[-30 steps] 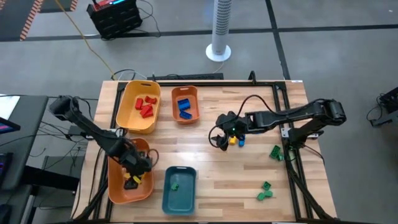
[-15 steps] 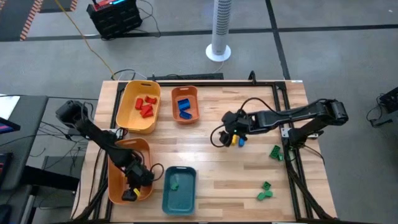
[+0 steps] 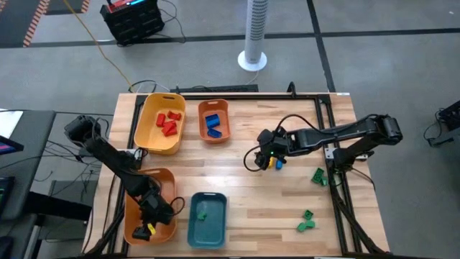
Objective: Sort blocks
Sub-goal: Adjust the orange bin, then put the yellow wooden block into the bottom orange bin
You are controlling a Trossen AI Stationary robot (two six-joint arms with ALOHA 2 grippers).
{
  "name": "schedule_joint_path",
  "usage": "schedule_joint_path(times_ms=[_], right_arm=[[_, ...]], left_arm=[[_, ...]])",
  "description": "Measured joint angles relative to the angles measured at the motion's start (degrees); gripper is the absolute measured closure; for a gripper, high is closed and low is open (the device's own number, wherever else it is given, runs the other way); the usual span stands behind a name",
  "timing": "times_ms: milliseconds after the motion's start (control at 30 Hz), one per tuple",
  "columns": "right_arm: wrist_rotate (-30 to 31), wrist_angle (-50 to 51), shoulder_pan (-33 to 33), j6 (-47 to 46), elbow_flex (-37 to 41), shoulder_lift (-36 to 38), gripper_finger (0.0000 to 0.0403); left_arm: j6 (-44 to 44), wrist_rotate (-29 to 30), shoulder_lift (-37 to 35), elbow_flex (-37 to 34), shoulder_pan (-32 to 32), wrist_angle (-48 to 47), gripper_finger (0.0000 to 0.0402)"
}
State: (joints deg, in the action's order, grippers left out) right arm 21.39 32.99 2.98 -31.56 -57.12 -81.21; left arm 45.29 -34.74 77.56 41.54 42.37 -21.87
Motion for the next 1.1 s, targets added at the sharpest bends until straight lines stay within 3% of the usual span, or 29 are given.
schedule_joint_path(times_ms=[200,333,633,900,1000,1100], right_arm=[[0.1,0.0,0.0,1.8,0.0,0.0,0.0058],[0.7,0.0,0.3,5.1,0.0,0.0,0.0058],[5.7,0.0,0.8,7.6,0.0,0.0,0.0058],[6.0,-0.1,0.9,5.6,1.0,0.0,0.0058],[7.6,0.6,1.8,5.4,1.2,0.0,0.0058],[10.7,2.6,2.4,4.8,1.2,0.0,0.0058]], left_arm=[[-0.5,2.3,-5.0,0.0,-2.7,-9.4,0.0173],[-3.0,8.6,-11.2,0.0,-4.8,-12.4,0.0173],[-22.2,34.0,-24.8,0.0,-10.9,-9.6,0.0173],[-38.8,65.5,-27.8,0.0,-14.4,-0.8,0.0173],[-40.2,71.5,-27.8,0.0,-16.0,2.6,0.0173],[-43.3,72.8,-27.8,0.0,-19.2,5.1,0.0173]])
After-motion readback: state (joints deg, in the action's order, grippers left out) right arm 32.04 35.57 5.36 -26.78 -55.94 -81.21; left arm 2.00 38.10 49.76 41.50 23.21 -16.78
